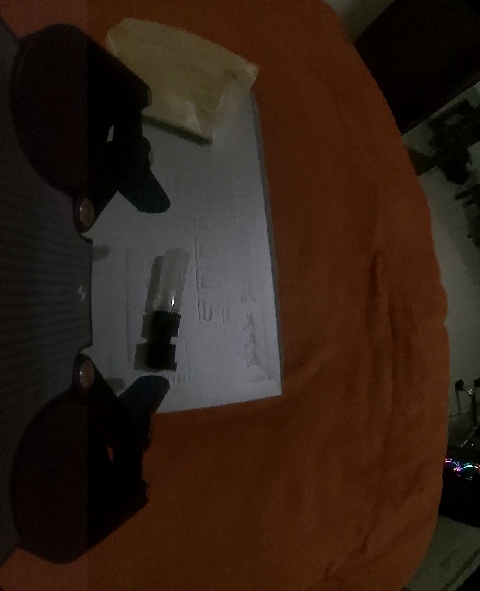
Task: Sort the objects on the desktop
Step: 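Grasp the clear tube with black cap with the right tool, then carry the clear tube into the white box with the right tool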
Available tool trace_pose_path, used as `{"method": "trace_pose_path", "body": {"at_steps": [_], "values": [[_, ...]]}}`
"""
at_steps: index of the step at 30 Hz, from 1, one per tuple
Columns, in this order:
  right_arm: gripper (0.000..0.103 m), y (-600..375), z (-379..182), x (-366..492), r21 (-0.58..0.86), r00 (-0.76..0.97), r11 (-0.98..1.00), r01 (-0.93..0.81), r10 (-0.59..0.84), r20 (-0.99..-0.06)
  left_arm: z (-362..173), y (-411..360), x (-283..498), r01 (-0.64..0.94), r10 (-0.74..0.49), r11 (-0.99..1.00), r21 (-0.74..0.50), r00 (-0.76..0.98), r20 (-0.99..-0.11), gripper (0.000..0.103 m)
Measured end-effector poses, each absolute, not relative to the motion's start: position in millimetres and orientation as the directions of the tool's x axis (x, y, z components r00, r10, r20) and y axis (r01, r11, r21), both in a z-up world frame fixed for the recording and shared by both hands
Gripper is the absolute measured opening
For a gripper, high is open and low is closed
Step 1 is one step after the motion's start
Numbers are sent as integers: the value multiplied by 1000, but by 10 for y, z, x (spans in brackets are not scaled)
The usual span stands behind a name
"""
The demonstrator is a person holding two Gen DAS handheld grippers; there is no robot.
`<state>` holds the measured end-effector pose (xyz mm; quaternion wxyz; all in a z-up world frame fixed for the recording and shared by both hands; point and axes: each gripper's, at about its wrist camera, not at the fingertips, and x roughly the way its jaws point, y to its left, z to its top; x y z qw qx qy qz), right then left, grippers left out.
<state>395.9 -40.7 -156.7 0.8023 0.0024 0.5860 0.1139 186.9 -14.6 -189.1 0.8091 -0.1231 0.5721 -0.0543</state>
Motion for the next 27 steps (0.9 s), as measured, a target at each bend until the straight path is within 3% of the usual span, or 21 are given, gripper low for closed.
{"method": "trace_pose_path", "body": {"at_steps": [6, 27], "values": [[97, -236, -1801, 4016, -1, 324, 990, -140, 44, -945, -1914, -164, 1833, -42, -225, 966, -253, 339, -913, 98], [90, -304, -1875, 3909, 16, 329, 980, -201, 83, -941, -1848, -154, 1766, -41, -217, 968, -249, 363, -906, 98]]}}
